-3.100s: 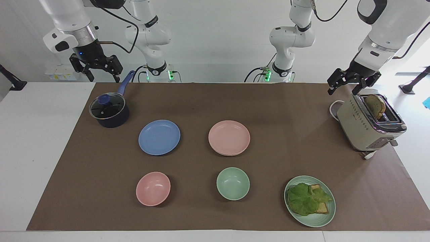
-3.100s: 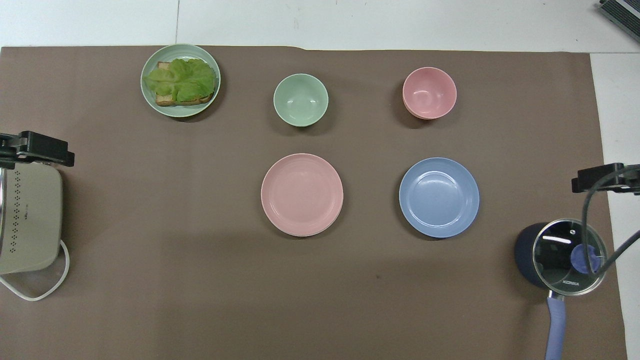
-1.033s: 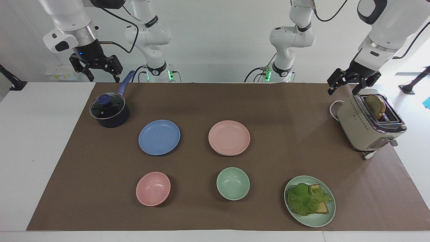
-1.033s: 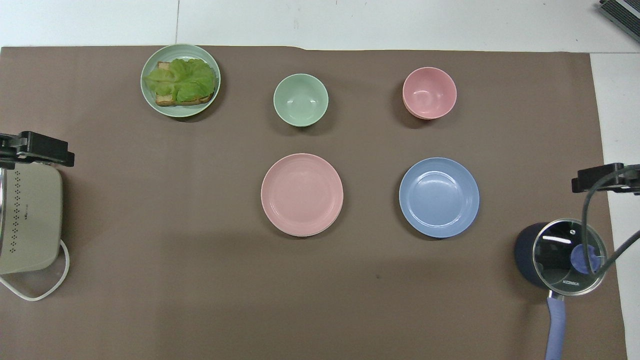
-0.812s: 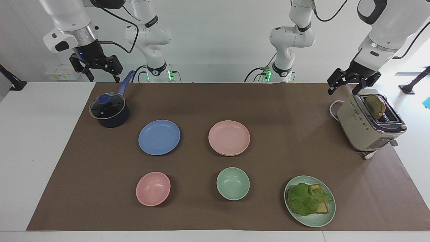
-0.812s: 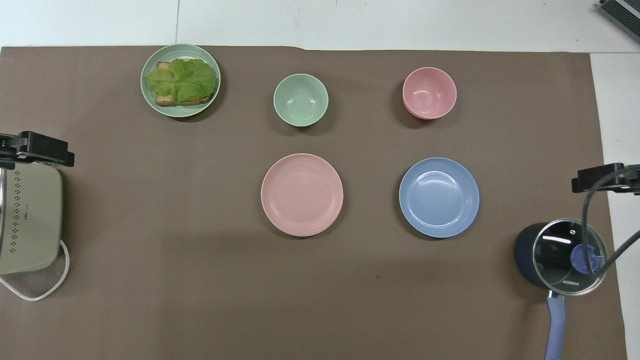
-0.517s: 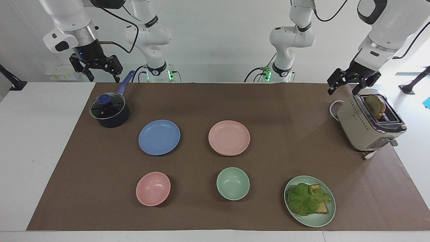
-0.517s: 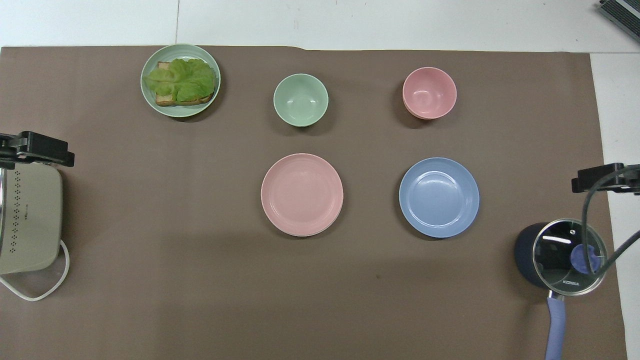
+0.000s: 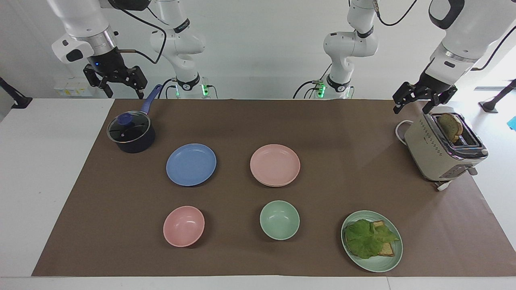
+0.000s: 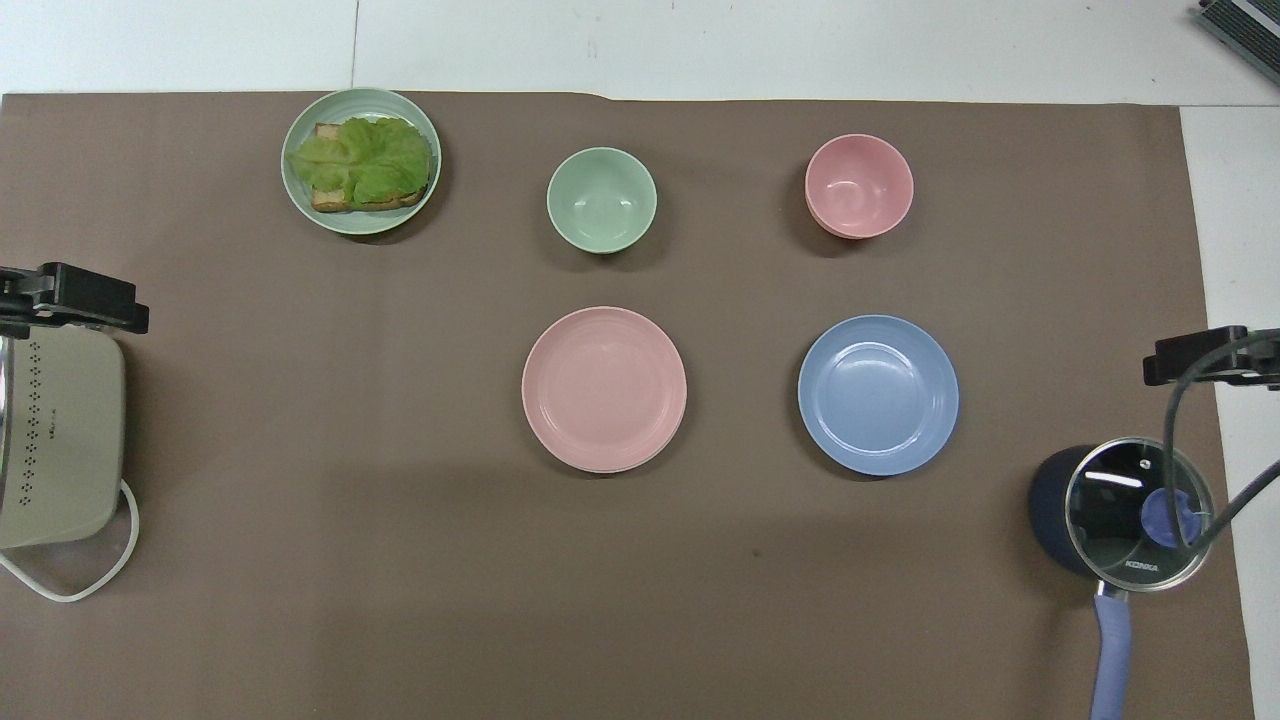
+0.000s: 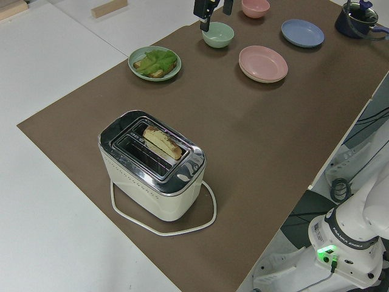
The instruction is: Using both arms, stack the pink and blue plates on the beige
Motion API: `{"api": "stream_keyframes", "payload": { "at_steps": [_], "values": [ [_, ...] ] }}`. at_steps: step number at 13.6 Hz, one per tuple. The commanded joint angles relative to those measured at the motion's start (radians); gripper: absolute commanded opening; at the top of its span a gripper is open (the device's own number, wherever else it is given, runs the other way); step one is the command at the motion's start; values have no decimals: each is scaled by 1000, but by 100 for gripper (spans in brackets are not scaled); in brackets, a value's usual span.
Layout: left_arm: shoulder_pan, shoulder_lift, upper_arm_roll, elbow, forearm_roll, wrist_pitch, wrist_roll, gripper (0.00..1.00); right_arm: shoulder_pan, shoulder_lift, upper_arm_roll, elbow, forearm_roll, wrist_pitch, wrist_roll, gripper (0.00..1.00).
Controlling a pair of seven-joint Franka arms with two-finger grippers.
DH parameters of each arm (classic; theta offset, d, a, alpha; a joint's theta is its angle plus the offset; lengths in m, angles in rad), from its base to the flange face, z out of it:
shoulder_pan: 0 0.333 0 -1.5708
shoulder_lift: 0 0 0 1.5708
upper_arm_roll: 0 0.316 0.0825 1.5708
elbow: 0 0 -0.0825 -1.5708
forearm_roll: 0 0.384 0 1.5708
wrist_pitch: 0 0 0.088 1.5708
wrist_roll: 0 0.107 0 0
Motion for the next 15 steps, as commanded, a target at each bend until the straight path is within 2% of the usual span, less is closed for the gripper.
{"api": "stream_keyframes", "payload": {
  "at_steps": [1, 3, 4, 6, 8, 15],
  "values": [
    [0, -6, -3, -2, 19, -14, 9, 100, -2, -7, 2, 5, -11, -10, 23, 100],
    [0, -6, -3, -2, 19, -14, 9, 100, -3, -8, 2, -2, -7, 12, 11, 100],
    [0, -6, -3, -2, 19, -14, 9, 100, -2, -7, 2, -21, 0, 72, 11, 100],
    [0, -6, -3, -2, 17, -14, 9, 100, 0, -5, 3, -111, 0, 198, 13, 100],
    [0, -6, -3, -2, 19, -14, 9, 100, 0, 14, 3, -192, 1, 246, 13, 100],
    [0, -6, -3, -2, 19, -14, 9, 100, 26, 175, 5, -478, 29, 658, -56, 100]
  ]
}}
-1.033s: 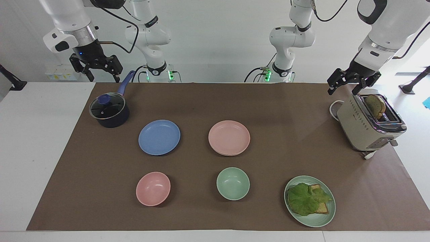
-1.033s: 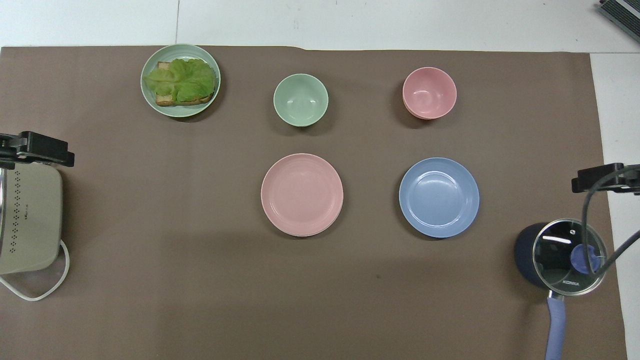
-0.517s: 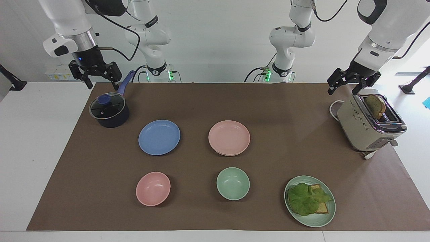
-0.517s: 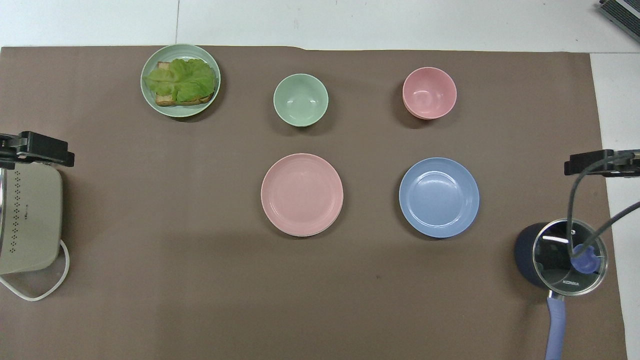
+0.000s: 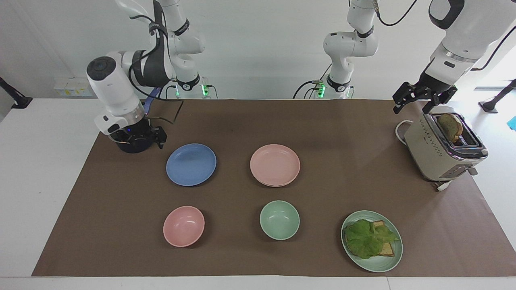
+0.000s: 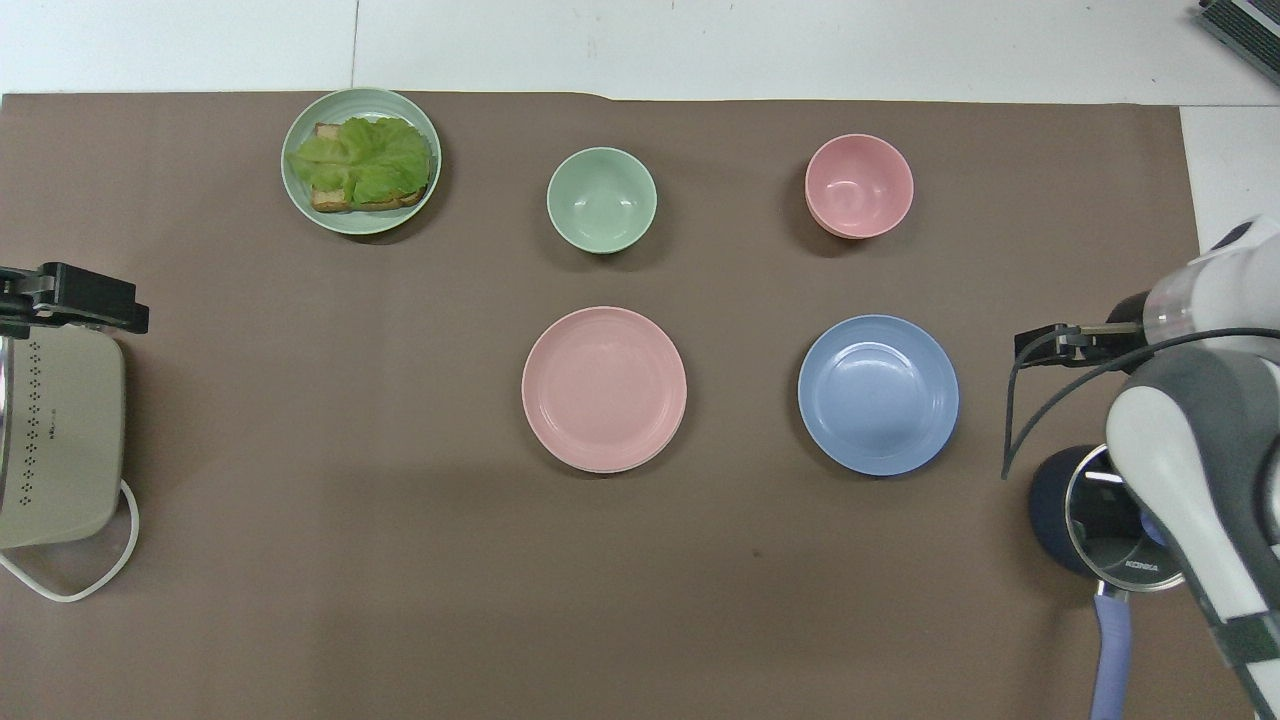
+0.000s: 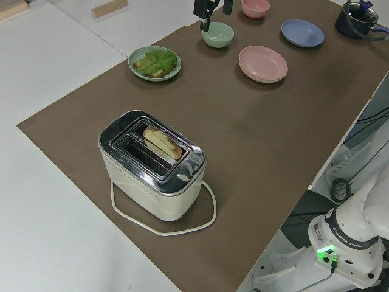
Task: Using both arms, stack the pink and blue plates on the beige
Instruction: 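Reach the right gripper to the rim of the blue plate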
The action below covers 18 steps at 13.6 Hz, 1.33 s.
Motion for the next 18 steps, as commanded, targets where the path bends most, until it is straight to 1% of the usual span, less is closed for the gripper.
{"api": "stream_keyframes", "payload": {
  "at_steps": [1, 3, 4, 7, 9, 12, 13, 14, 15, 16, 17, 18],
  "values": [
    [0, -6, -3, -2, 19, -14, 9, 100, 8, 31, 4, -92, 24, 140, -31, 100],
    [0, -6, -3, -2, 19, -14, 9, 100, 10, 50, 4, -137, 42, 204, -34, 100],
    [0, -6, -3, -2, 17, -14, 9, 100, 10, 51, 5, -155, 53, 209, -35, 100],
    [0, -6, -3, -2, 19, -14, 9, 100, 6, 74, 4, -197, 139, 258, -95, 100],
    [0, -6, -3, -2, 19, -14, 9, 100, 0, 88, 4, -201, 179, 269, -124, 100],
    [0, -6, -3, -2, 19, -14, 9, 100, -3, 96, 4, -204, 180, 274, -124, 100],
    [0, -6, -3, -2, 19, -14, 9, 100, -6, 99, 2, -204, 180, 274, -126, 95],
    [0, -6, -3, -2, 19, -14, 9, 100, -6, 100, 2, -204, 180, 275, -124, 86],
    [0, -6, -3, -2, 19, -14, 9, 100, -6, 100, 2, -204, 180, 275, -124, 80],
    [0, -6, -3, -2, 19, -14, 9, 100, -6, 103, 2, -204, 180, 275, -124, 69],
    [0, -6, -3, -2, 17, -14, 9, 100, -6, 103, 2, -204, 180, 274, -124, 52],
    [0, -6, -3, -2, 17, -14, 9, 100, -4, 103, 2, -203, 180, 274, -123, 31]
  ]
}}
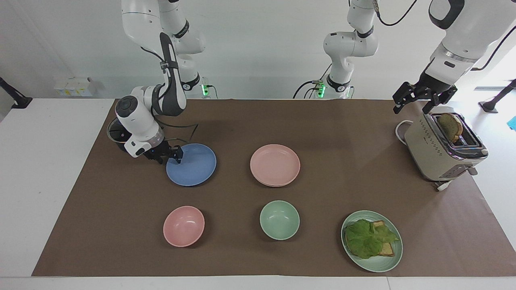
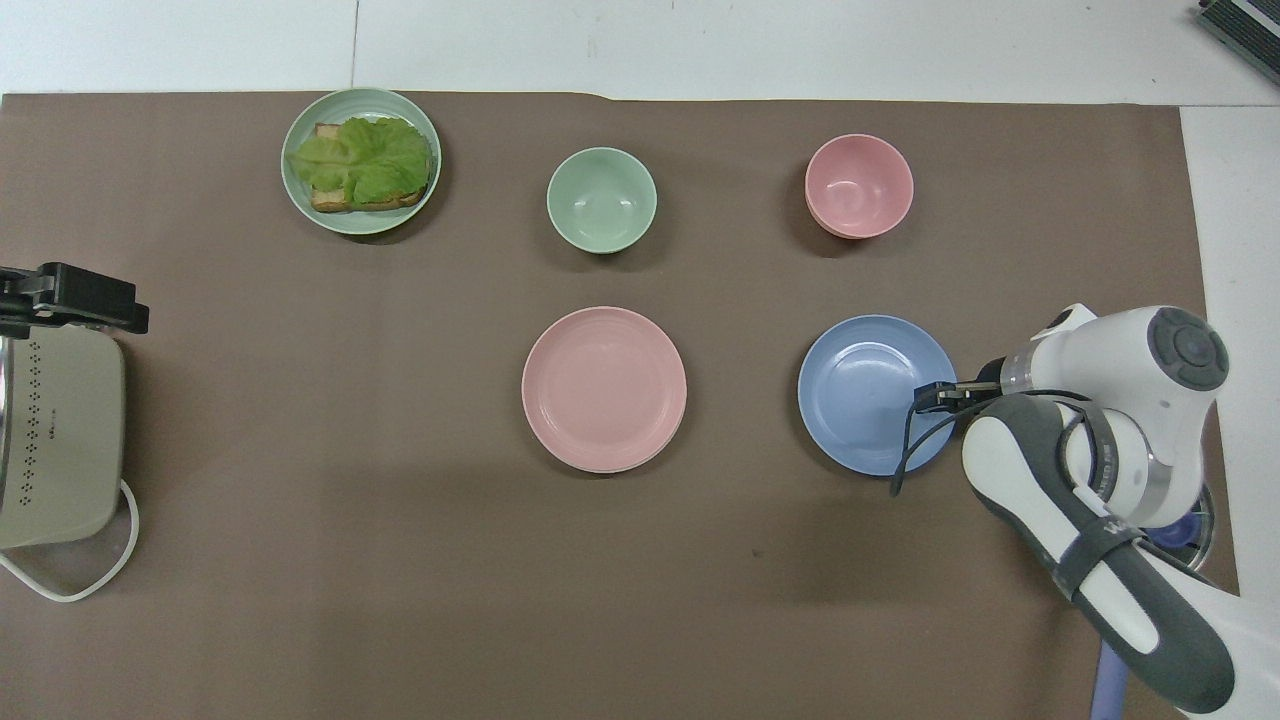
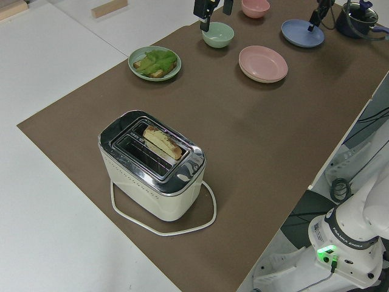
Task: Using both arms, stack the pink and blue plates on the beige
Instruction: 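Reach the right gripper to the rim of the blue plate, then grasp the blue plate rim with the right gripper and lift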
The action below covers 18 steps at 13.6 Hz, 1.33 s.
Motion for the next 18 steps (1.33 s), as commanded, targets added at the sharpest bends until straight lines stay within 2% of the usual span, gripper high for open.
{"api": "stream_keyframes", "payload": {
  "at_steps": [1, 2, 6, 10, 12, 14, 18],
  "values": [
    [0, -6, -3, -2, 17, -14, 9, 100, -9, 7, 5, -4, 28, 22, -29, 7],
    [0, -6, -3, -2, 19, -14, 9, 100, -5, 12, 5, 2, 28, 17, -27, 0],
    [0, -6, -3, -2, 19, -14, 9, 100, 3, 4, 5, 45, 27, -34, -35, 0],
    [0, -6, -3, -2, 19, -14, 9, 100, 27, -85, 11, 146, 27, -214, -24, 0],
    [0, -6, -3, -2, 17, -14, 9, 100, 41, -114, 13, 171, 27, -259, -10, 0],
    [0, -6, -3, -2, 17, -14, 9, 100, 87, -123, 13, 186, 27, -269, 37, 0],
    [0, -6, -3, -2, 17, -14, 9, 100, 245, -123, 14, 199, 30, -242, 259, 0]
  ]
}}
